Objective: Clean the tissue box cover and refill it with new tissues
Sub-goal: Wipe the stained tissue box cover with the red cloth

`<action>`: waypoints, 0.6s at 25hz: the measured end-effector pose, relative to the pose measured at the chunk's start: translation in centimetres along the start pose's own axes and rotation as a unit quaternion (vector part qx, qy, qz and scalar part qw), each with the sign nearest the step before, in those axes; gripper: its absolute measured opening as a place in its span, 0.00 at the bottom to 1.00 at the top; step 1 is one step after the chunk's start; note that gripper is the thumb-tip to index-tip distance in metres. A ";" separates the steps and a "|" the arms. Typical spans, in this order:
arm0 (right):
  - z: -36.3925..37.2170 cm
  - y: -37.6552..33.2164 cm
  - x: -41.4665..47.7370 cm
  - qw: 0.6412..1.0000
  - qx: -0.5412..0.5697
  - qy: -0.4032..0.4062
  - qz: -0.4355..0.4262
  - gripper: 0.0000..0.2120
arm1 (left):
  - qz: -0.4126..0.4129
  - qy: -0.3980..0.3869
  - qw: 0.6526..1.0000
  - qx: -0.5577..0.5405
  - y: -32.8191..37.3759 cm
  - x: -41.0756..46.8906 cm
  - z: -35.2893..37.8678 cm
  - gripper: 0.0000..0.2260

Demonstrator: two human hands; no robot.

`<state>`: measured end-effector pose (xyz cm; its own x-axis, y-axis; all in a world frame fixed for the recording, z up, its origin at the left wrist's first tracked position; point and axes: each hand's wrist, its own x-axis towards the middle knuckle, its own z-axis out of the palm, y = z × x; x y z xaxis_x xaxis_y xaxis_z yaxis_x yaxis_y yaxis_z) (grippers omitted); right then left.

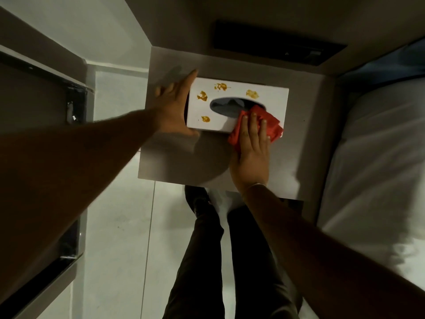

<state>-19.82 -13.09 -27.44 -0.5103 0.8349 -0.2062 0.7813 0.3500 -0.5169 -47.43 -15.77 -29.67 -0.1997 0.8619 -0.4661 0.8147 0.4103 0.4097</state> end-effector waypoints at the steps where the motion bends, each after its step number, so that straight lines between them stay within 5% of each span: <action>1: 0.5 -1.0 0.2 1.000 -0.002 -0.013 -0.019 0.34 | -0.010 0.001 1.000 0.000 -0.1 0.0 0.1 0.70; 12: 3.7 -7.0 3.1 0.978 -0.048 -0.075 -0.188 0.35 | 0.018 0.010 1.000 -0.011 -1.1 0.0 1.0 0.53; 15: 3.4 -7.5 6.1 0.980 -0.050 -0.068 -0.178 0.36 | 0.031 -0.010 0.999 -0.040 -1.2 -0.4 0.4 0.58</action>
<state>-30.02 -12.07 -27.67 -0.7945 0.5908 -0.1404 0.5736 0.6543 -0.4928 -48.12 -16.73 -30.33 -0.1375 0.8806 -0.4534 0.7787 0.3790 0.5000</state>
